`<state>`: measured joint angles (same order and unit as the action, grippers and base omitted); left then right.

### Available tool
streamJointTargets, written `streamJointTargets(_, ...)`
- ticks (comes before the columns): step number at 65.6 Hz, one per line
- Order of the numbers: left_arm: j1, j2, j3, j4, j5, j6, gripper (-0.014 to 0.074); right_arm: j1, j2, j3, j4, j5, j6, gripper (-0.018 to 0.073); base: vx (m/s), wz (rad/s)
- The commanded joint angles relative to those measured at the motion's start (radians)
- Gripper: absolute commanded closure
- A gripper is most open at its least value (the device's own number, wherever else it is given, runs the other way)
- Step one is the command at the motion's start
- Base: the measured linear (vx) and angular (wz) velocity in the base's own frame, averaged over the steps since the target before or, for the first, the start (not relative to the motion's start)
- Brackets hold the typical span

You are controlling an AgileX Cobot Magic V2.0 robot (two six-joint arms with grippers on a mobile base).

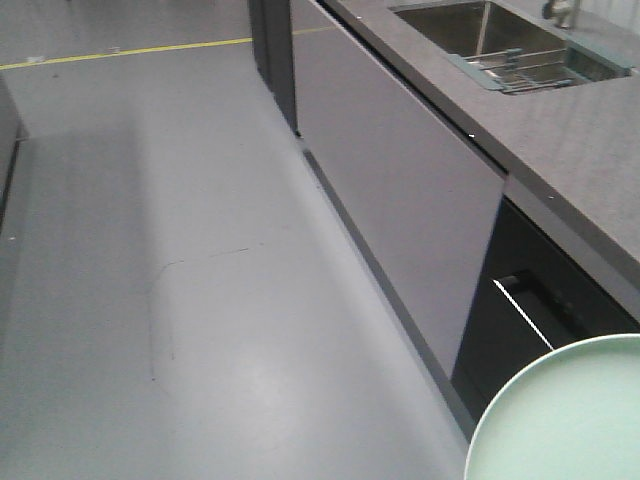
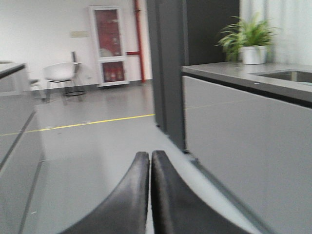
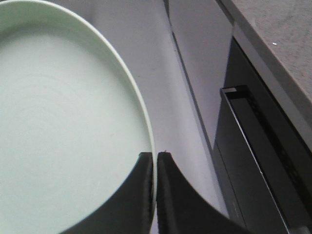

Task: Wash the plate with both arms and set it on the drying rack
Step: 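Hold the plate in the right gripper while the base turns away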

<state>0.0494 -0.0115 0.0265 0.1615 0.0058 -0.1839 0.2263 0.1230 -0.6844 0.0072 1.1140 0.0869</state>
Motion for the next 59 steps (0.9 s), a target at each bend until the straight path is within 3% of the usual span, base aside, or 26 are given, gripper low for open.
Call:
streamJointTargets(1, -0.005, -0.015, 0.020, -0.009, -0.070, -0.005, 0.0601, -0.004, 0.023, -0.022, -0.007, -0.071, -0.001, 0.0564, 0.07, 0.66)
streamJointTargets(32, -0.005, -0.015, 0.020, -0.009, -0.070, -0.005, 0.0601, -0.004, 0.023, -0.022, -0.007, -0.071, -0.001, 0.0564, 0.11, 0.69)
streamJointTargets(59, -0.005, -0.015, 0.020, -0.009, -0.070, -0.005, 0.0601, -0.004, 0.023, -0.022, -0.007, -0.071, -0.001, 0.0564, 0.17, 0.47)
